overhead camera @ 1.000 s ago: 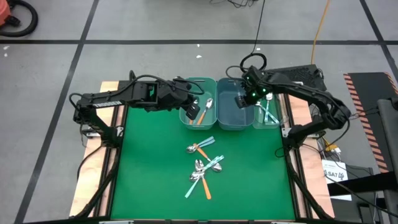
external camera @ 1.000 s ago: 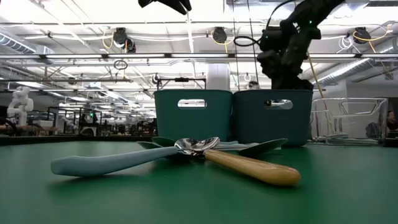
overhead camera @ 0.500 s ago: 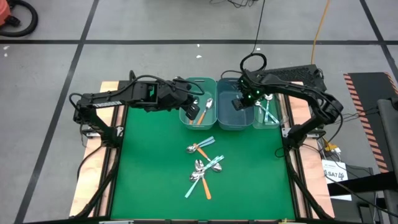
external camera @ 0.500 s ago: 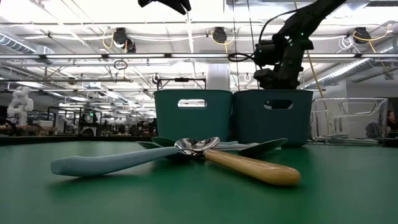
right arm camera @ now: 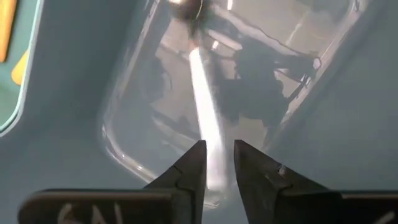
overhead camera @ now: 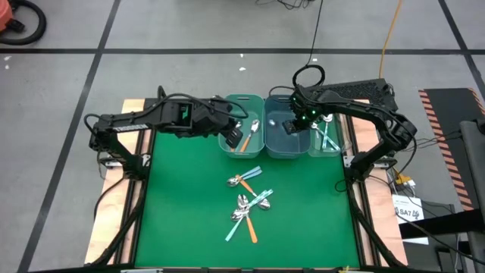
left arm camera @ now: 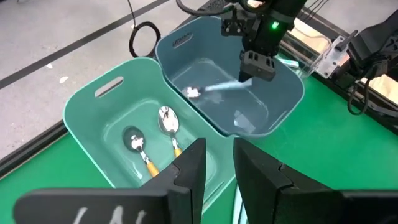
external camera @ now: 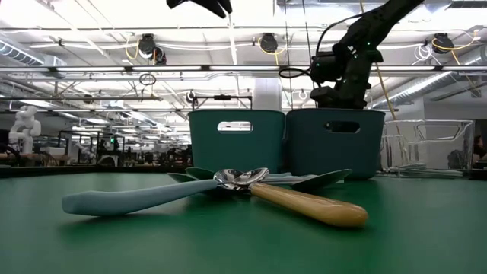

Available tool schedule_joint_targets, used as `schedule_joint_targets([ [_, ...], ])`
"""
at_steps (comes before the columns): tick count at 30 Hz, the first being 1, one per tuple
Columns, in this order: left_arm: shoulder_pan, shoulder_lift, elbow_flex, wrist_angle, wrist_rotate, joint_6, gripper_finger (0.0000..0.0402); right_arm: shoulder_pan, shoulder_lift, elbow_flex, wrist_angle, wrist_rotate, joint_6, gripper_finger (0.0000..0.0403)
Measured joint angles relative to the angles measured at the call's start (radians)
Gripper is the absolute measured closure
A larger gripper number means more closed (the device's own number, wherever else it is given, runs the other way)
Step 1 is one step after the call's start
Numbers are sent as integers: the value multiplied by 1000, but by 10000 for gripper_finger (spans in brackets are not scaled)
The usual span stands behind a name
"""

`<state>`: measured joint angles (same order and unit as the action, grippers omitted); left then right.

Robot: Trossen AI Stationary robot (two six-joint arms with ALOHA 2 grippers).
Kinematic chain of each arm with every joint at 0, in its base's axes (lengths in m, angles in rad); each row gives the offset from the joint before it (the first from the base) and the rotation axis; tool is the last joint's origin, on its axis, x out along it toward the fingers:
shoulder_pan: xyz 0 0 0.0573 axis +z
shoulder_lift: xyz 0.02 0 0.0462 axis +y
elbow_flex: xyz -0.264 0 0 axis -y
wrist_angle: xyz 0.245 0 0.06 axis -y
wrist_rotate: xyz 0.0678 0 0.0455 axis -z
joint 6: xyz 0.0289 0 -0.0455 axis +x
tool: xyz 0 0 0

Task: Sort silverware by color (type)
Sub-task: Put the blue spoon into the blue bin

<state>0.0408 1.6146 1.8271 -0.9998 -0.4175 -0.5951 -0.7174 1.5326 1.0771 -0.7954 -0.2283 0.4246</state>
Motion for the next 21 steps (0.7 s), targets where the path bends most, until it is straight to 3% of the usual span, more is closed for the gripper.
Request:
schedule_joint_targets([
  [10, -47, 0, 0, -95, 12, -72, 314, 7, -72, 3, -1, -4, 30, 305],
  [21, -155, 4, 0, -184, 47, -100, 314, 138, -355, 31, 34, 9, 58, 305],
])
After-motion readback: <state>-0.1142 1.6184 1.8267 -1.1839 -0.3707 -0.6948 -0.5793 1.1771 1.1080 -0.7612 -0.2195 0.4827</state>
